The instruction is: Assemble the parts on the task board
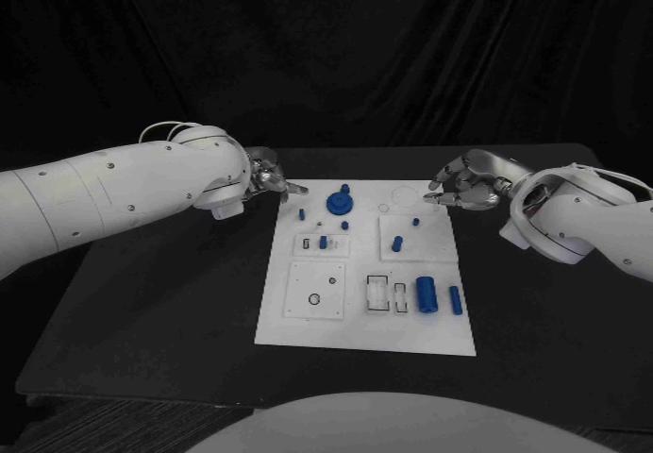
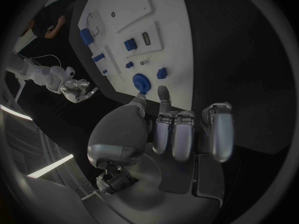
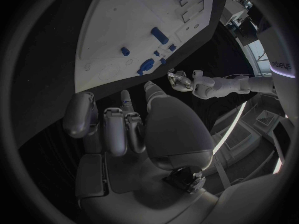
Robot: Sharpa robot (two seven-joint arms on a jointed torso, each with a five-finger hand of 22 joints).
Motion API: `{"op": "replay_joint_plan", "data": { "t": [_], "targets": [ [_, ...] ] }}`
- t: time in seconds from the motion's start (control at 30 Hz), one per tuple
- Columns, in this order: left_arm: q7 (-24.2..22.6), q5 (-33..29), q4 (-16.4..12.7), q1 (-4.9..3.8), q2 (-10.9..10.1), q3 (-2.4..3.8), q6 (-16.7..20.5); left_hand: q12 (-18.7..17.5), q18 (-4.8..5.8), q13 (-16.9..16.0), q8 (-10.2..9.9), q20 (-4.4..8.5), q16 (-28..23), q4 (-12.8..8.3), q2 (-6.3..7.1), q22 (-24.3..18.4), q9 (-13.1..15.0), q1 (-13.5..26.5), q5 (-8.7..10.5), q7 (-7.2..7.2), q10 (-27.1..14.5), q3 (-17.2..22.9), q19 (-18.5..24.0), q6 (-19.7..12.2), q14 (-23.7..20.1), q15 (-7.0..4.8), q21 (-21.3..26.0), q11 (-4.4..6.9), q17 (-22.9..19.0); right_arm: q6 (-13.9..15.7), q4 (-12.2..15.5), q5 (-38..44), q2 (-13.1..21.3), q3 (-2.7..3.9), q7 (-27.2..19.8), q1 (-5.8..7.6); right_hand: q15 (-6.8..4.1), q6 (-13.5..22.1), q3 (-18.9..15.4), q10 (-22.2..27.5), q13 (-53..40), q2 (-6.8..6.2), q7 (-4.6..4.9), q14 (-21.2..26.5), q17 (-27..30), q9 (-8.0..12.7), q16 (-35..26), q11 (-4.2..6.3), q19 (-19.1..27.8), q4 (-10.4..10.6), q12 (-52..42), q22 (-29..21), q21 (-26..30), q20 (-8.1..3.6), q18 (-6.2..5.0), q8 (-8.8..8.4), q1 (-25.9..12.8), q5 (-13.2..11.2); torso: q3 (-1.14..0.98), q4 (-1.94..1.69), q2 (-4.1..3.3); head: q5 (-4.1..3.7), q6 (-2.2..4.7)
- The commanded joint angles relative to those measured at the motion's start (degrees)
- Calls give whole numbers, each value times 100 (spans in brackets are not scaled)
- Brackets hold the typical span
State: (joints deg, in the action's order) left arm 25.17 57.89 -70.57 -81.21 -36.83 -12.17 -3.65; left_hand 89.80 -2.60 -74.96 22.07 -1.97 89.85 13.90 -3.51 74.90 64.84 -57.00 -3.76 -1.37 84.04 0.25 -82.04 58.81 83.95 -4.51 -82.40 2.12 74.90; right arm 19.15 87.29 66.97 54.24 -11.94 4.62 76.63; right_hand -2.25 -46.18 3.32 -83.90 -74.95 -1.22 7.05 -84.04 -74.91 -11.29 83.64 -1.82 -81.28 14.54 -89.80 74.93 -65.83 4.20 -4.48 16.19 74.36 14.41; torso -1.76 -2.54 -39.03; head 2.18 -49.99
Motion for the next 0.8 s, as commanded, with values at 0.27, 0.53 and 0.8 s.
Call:
{"op": "replay_joint_plan", "data": {
  "t": [0.27, 0.53, 0.8],
  "targets": [
    [-288, 95, 494, 10, 302, 4, -426, 20, -22, -1504, -65, -43, 15, 81, -44, 913, 77, -88, 50, -81, 596, -122, 82, -341, 605, 54, 108, -58, 1510, -43, 5, 8, -11, 4, 78, -13, 27, -24, -26, -610, -1505, -6, -1, -411, -758, 9, -35, -29, 54, -4, -20, 742, 24, -1, -74, -3, 20, 27, 21, 7, -24, -18, -1],
    [-429, 96, 734, 39, 464, 3, -567, 20, -30, -1504, -131, -72, 15, 116, -62, 903, 69, -111, 60, -122, 596, -162, 117, -448, 605, 88, 145, -95, 1510, -43, -2, 8, -23, 4, 71, -14, 26, -24, -22, -610, -1505, -2, -2, -409, -748, 10, -43, -28, 57, -9, -20, 738, 37, -1, -76, -4, 30, 44, 16, 12, -12, 1, -1],
    [-422, 96, 903, 134, 565, 3, -698, 20, -37, -1504, -155, -84, 15, 121, -77, 891, 61, -129, 56, -134, 596, -169, 145, -470, 605, 101, 172, -108, 1510, -44, -1, 8, -28, 4, 72, -14, 26, -24, -22, -610, -1505, -2, -2, -409, -748, 10, -43, -28, 57, -9, -20, 738, 37, -1, -76, -4, 30, 44, 8, 10, 2, -26, -1]
  ]
}}
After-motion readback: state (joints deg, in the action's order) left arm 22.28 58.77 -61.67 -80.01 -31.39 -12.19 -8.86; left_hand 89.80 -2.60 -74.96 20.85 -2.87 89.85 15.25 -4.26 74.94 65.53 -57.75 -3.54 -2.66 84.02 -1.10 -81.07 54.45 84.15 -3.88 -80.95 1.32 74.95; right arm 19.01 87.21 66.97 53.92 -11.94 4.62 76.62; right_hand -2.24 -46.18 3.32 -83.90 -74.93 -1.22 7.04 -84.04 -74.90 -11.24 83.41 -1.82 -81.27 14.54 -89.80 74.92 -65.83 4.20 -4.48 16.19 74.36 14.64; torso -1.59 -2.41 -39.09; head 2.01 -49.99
